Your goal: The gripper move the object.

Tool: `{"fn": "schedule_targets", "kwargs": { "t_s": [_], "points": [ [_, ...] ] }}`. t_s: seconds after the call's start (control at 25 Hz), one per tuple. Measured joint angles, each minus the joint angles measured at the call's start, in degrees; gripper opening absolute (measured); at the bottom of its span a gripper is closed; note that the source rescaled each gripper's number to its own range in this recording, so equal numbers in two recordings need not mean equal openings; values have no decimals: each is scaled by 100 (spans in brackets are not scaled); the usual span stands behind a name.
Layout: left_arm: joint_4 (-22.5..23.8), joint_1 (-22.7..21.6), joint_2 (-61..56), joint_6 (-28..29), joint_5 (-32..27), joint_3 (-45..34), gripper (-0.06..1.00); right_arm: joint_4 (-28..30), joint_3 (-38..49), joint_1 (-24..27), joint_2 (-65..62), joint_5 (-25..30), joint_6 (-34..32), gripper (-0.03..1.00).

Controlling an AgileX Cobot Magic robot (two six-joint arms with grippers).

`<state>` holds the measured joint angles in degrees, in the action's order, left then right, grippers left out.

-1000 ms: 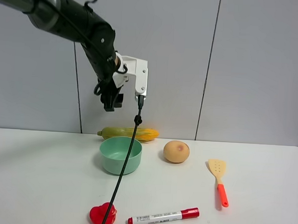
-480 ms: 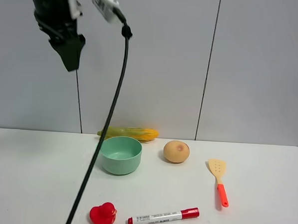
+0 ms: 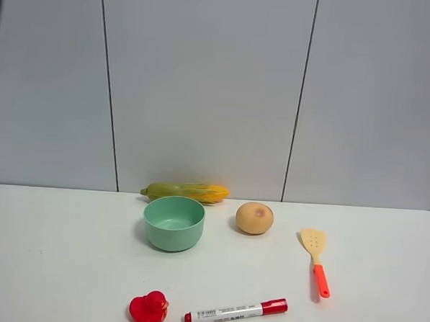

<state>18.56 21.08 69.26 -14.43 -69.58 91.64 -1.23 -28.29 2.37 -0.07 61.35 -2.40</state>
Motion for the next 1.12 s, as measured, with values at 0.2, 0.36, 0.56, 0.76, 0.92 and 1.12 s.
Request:
{"fn": "schedule_targets", "kwargs": {
  "t_s": [0.2, 0.36, 0.56, 0.76, 0.92, 1.12],
  "points": [
    [18, -679, -1377, 310, -11, -1127, 98, 0, 0, 0, 0, 0, 0, 100],
    [-257, -1148, -2360, 572, -16, -1917, 100, 0, 0, 0, 0, 0, 0, 100],
    [-956, -1369, -3591, 982, -16, -2919, 100, 0, 0, 0, 0, 0, 0, 100],
    [-1046, -1369, -4847, 1572, -16, -3783, 100, 0, 0, 0, 0, 0, 0, 100],
    [-1055, -1369, -5704, 1787, -16, -4413, 100, 0, 0, 0, 0, 0, 0, 100],
    [-1427, -1388, -6834, 1671, -4, -5336, 100, 0, 0, 0, 0, 0, 0, 100]
  ]
}}
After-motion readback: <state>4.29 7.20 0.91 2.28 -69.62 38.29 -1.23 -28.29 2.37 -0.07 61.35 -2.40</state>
